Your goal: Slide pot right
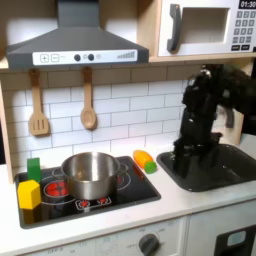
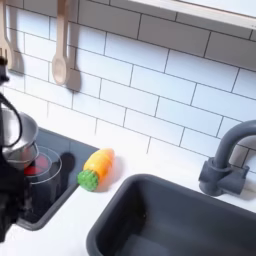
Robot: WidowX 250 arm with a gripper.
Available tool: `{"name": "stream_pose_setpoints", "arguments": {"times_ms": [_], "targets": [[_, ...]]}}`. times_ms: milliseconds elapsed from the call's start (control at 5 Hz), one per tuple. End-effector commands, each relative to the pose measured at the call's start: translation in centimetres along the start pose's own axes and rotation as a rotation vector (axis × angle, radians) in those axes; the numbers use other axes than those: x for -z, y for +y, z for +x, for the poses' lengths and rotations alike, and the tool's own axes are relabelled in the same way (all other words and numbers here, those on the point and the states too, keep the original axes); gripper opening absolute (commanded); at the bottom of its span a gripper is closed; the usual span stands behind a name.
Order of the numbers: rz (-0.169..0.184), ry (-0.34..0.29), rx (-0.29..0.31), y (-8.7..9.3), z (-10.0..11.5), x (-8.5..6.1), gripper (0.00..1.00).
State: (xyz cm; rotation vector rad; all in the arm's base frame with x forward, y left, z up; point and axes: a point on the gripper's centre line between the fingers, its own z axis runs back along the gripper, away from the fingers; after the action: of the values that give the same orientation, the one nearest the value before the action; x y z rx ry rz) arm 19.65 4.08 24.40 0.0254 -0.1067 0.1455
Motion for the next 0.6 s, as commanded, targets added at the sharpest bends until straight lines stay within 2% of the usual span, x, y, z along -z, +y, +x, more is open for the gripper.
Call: {"name": "stream_pose_setpoints", "arguments": {"times_ms": [0,400], "targets": [[0.011,0.004,-0.024,1.7,3.3,0.9,1.00],[0.021,0.008,-0.051,3.5,6.9,1.8,1.00]]}}
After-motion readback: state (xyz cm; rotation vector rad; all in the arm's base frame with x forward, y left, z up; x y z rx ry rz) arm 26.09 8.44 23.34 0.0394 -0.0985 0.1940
